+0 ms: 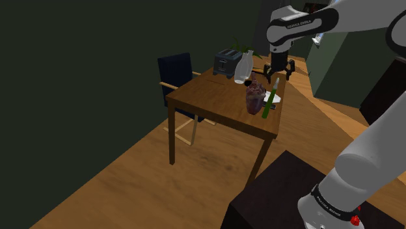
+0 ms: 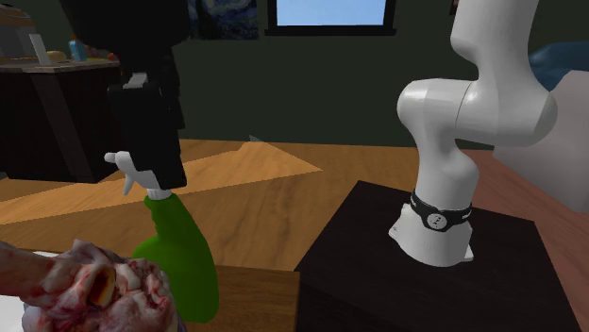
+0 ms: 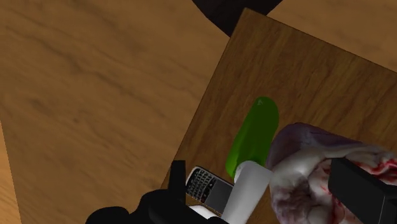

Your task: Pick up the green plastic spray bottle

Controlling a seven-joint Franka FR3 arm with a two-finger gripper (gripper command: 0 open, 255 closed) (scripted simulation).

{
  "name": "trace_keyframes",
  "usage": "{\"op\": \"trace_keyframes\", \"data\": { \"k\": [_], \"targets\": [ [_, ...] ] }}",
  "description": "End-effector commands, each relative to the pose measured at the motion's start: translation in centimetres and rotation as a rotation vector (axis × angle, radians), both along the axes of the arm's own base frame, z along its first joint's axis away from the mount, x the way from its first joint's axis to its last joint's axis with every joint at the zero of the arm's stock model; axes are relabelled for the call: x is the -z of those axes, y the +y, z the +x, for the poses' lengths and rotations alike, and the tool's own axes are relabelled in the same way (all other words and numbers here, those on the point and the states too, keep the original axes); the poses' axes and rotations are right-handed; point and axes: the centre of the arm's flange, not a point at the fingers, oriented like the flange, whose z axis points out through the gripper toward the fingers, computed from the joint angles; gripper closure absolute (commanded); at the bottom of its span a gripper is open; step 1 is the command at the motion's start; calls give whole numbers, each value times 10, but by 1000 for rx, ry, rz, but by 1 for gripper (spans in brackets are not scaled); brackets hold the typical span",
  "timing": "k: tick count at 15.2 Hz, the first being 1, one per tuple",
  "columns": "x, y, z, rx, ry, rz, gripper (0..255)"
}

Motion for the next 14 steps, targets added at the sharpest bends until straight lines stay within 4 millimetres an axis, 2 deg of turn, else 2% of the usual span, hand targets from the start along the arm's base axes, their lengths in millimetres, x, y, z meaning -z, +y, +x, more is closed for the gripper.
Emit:
{"op": "trace_keyframes", "data": {
  "k": [1,3,4,13,14],
  "targets": [
    [10,0,0,0,0,0,0],
    [13,0,0,0,0,0,0],
    [13,0,-1,0,0,0,255],
    [13,0,0,0,0,0,255],
    [8,0,0,0,0,0,255]
  ]
}}
